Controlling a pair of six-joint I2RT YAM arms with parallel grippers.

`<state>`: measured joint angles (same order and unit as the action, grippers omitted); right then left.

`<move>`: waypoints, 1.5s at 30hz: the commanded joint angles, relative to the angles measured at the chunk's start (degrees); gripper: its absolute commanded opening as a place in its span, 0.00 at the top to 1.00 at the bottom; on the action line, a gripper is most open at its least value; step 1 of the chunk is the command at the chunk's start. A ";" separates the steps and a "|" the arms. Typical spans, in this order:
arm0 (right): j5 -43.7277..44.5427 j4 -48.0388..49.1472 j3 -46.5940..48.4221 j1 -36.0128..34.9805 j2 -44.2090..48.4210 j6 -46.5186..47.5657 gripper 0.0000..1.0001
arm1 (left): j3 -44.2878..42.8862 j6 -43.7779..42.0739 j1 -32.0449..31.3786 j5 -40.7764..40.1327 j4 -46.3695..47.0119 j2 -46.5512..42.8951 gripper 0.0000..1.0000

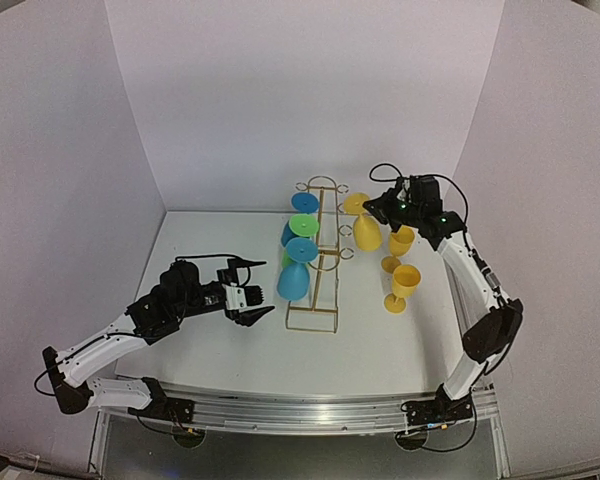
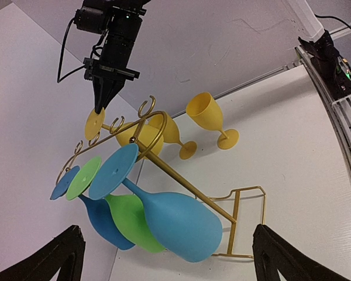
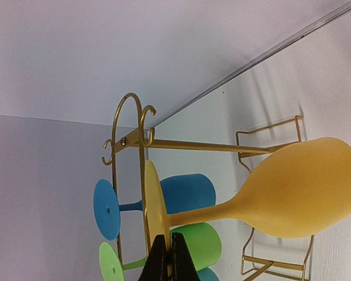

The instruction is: Take the wine glass off the wine glass rack

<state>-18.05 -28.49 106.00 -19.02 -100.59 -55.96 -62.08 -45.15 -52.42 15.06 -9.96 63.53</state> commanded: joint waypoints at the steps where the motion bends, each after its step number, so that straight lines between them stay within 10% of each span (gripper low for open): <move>1: 1.72 1.62 -0.25 0.53 3.03 -0.08 1.00 | 0.07 -0.05 0.30 1.26 1.79 -1.10 0.01; 32: 4.94 5.96 4.27 -24.29 17.32 51.03 1.00 | -33.79 55.33 1.98 18.95 -1.57 16.67 0.10; 41: 5.97 7.35 3.49 -29.10 16.03 52.34 1.00 | -41.45 56.06 2.03 18.78 -0.42 23.51 0.28; 45: 6.08 8.48 0.52 -29.66 15.10 50.56 1.00 | -41.54 58.12 2.13 18.90 1.89 24.82 0.68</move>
<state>-12.23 -23.16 109.07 -48.08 -83.95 -4.76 -100.85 10.61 -50.57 33.13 -11.84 87.41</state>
